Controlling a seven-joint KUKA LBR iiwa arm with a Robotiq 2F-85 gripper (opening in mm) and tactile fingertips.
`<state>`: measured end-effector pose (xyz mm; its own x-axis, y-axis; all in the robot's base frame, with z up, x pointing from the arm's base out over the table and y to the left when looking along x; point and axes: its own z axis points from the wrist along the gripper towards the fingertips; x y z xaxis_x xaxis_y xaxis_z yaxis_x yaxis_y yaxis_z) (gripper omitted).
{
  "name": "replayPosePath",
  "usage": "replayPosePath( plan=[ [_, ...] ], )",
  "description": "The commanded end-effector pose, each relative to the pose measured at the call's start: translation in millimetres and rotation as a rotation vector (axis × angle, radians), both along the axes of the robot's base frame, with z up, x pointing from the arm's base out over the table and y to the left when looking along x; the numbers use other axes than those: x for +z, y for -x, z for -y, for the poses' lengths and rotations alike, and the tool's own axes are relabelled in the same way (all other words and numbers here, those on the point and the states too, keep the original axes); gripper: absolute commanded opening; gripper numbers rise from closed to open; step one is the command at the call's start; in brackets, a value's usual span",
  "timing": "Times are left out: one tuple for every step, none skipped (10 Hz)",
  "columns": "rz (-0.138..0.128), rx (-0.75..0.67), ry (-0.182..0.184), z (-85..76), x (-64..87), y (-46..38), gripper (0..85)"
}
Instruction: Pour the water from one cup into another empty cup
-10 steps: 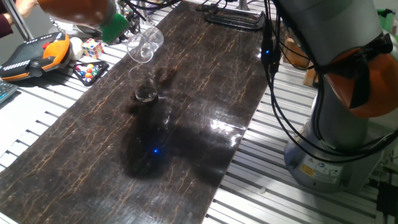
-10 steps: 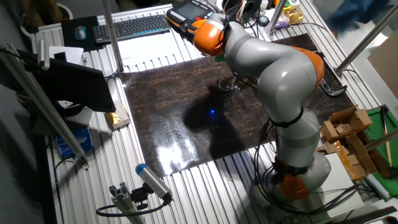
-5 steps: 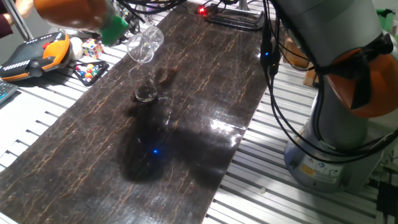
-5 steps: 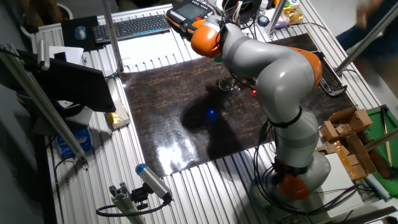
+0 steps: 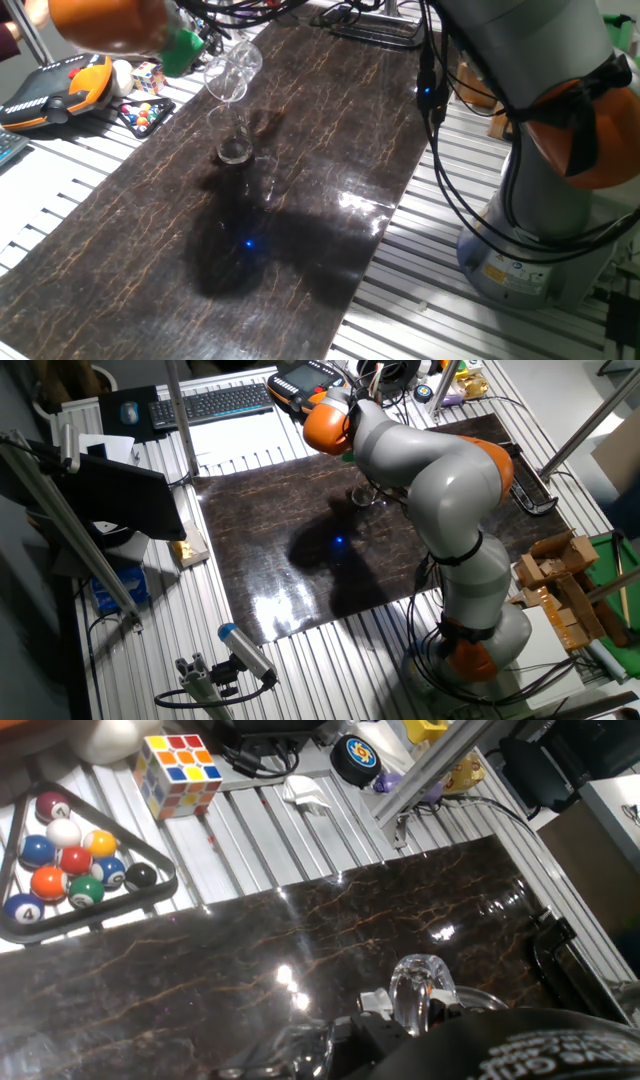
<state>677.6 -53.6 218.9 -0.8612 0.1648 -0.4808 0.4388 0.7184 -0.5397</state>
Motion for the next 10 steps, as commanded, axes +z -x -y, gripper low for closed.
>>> replayPosePath(
  plan=[
    [-0.007,0.01,-0.003,0.2,-0.3,-0.3,0.7],
    [-0.016,0.024,-0.003,0.3,-0.9,-0.6,0.7],
    [-0.022,0.034,-0.001,0.4,-1.2,-0.7,0.7],
    [-0.028,0.042,0.0,0.4,-1.4,-0.9,0.7],
    [-0.035,0.051,0.003,0.3,-1.6,-1.0,0.7],
    [-0.041,0.06,0.001,0.5,-2.1,-1.0,0.7],
    [-0.045,0.066,0.003,0.3,-2.3,-1.0,0.7],
    [-0.05,0.074,0.009,0.2,-2.2,-1.0,0.7],
    [-0.058,0.082,0.015,0.0,-2.2,-1.0,0.7],
    [-0.063,0.09,0.019,-0.5,-2.5,-1.2,0.7]
  ],
)
